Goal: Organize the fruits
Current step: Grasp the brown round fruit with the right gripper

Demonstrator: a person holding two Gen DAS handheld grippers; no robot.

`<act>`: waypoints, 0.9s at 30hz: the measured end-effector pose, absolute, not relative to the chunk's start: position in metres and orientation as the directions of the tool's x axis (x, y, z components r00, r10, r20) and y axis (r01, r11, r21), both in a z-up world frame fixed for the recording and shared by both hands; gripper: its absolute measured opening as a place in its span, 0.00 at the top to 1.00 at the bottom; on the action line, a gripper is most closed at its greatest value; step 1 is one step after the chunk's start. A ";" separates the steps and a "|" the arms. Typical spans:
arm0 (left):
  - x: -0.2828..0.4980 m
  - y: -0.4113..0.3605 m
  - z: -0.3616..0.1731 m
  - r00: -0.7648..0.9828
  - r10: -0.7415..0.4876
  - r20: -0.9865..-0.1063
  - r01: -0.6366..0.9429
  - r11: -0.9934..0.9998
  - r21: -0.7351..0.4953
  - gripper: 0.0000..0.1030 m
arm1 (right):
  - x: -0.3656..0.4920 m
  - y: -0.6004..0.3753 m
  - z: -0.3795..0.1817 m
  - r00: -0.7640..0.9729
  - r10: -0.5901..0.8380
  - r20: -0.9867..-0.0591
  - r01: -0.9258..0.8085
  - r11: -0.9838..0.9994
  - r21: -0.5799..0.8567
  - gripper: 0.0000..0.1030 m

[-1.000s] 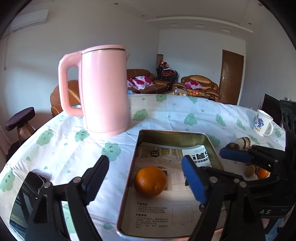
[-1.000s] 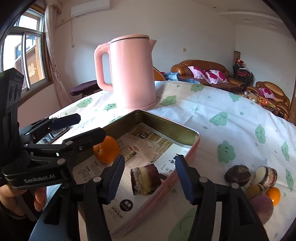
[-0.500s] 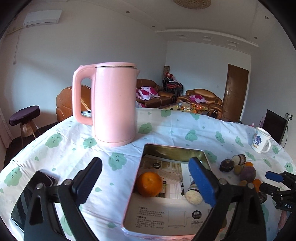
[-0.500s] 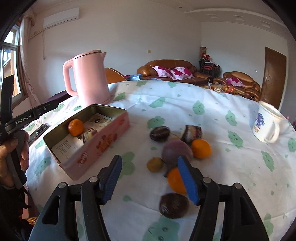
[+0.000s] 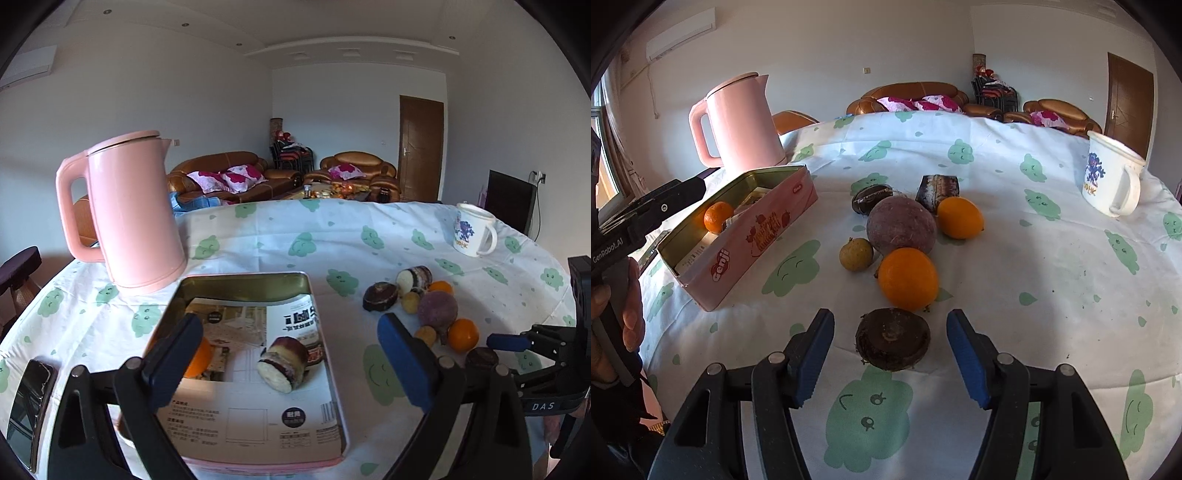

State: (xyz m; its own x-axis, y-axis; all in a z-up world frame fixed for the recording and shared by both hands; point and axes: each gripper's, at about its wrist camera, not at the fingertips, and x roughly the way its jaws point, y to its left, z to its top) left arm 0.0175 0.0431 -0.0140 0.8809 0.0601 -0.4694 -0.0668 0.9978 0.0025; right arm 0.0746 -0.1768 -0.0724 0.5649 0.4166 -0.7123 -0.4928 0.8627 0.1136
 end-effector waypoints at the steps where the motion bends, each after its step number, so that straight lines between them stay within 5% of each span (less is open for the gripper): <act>1: 0.019 0.039 -0.015 0.880 0.049 -0.473 -0.054 0.999 0.003 0.05 | 0.077 -0.178 -0.074 0.548 0.422 -0.722 -0.491 0.861 0.131 0.38; 3: 0.020 0.030 -0.016 0.878 0.034 -0.477 -0.032 0.999 0.012 0.05 | 0.080 -0.179 -0.078 0.526 0.432 -0.733 -0.489 0.858 0.155 0.54; 5: 0.023 0.022 -0.017 0.876 0.022 -0.481 -0.011 1.000 0.025 0.05 | 0.078 -0.178 -0.078 0.532 0.426 -0.732 -0.495 0.858 0.139 0.58; 19: 0.047 -0.032 -0.024 0.846 -0.050 -0.530 0.104 0.992 0.072 0.06 | 0.077 -0.206 -0.056 0.657 0.376 -0.653 -0.426 0.900 0.090 0.59; 27: 0.074 -0.056 -0.037 0.795 -0.080 -0.601 0.164 0.983 0.087 0.21 | 0.098 -0.211 -0.041 0.710 0.335 -0.619 -0.377 0.924 0.069 0.59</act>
State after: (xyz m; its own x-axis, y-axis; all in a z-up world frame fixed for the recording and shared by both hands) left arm 0.0737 -0.0555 -0.0373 0.7954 -0.0799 -0.6008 0.1643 0.9826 0.0868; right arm 0.0980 -0.2115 -0.0412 0.7100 0.3354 -0.6192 -0.3766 0.9238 0.0685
